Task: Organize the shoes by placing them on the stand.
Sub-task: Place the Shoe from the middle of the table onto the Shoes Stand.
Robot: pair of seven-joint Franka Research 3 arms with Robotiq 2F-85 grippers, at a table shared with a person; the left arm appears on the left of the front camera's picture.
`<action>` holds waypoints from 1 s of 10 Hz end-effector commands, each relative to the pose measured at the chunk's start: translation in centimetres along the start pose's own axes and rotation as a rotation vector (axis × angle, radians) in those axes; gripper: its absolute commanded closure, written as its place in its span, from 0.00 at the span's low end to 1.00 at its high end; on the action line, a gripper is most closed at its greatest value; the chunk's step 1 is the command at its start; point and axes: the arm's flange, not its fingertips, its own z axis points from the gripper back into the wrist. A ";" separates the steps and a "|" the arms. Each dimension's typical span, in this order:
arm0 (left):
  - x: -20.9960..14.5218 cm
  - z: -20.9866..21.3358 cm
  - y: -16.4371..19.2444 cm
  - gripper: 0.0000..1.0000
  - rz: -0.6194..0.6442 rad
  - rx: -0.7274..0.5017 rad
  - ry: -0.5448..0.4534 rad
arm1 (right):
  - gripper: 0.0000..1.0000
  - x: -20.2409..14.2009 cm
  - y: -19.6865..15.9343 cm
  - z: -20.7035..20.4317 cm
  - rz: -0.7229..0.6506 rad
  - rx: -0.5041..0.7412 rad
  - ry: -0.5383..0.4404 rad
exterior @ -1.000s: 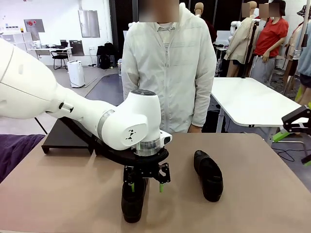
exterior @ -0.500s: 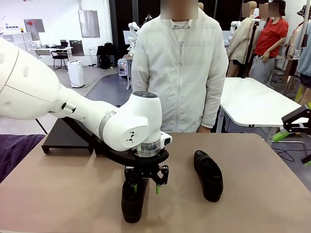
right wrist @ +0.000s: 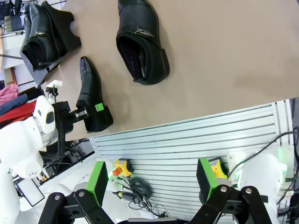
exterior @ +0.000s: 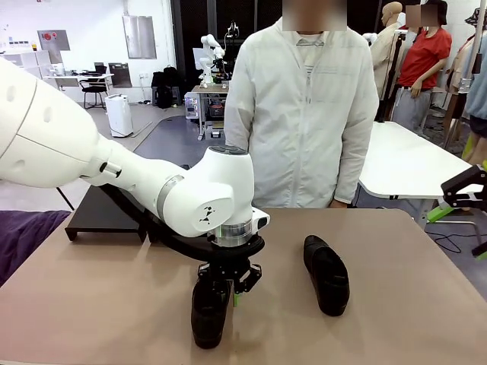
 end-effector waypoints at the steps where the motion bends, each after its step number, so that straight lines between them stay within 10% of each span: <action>1: 0.3 0.1 -0.4 1.00 0.008 0.019 -0.023 | 0.00 0.3 0.1 0.2 0.021 0.029 0.005; 5: -1.6 3.3 2.7 1.00 -0.013 -0.050 -0.101 | 0.00 0.3 0.1 0.2 0.021 0.029 0.005; 10: -9.0 12.6 16.2 1.00 0.030 -0.053 -0.326 | 0.00 0.3 0.1 0.2 0.021 0.029 0.005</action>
